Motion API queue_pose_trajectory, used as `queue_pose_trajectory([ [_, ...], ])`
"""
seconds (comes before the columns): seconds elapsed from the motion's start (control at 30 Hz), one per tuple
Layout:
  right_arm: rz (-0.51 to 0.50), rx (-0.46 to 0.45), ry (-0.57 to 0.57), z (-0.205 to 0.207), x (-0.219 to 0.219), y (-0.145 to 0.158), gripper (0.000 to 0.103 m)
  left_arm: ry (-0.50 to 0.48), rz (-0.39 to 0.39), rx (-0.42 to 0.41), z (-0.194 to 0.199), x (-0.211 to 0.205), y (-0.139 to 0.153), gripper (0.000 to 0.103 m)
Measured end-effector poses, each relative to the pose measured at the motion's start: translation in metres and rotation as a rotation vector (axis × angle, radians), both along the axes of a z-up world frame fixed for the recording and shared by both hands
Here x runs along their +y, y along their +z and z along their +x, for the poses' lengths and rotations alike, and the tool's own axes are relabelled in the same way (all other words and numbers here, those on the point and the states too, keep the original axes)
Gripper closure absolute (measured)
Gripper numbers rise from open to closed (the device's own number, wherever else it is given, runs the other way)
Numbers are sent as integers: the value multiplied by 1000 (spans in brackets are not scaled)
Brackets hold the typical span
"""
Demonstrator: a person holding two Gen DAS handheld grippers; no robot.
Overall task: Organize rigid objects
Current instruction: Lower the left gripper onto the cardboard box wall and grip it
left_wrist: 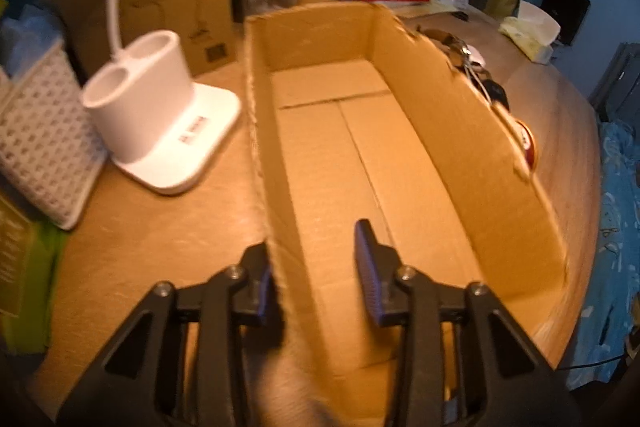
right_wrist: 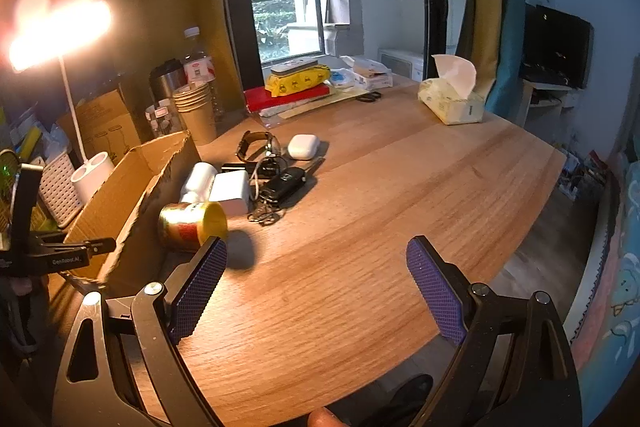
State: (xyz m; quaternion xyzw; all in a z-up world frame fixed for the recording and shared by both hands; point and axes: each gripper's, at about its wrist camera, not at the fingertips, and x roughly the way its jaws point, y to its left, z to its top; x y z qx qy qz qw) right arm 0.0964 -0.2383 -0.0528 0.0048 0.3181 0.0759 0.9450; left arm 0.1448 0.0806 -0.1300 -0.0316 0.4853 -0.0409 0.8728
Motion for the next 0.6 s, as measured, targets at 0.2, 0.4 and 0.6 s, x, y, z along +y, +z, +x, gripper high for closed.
queue_pose_trajectory([
  [0.2,-3,8,-18,-1,-9,-3,10,-11,-7,-25,7,-14,-8,79],
  [0.4,-16,26,-18,2,-4,-9,10,-49,-17,-50,10,-20,-7,85],
  [0.6,-36,43,-16,7,0,-15,10,-67,-78,-62,11,-26,-7,85],
])
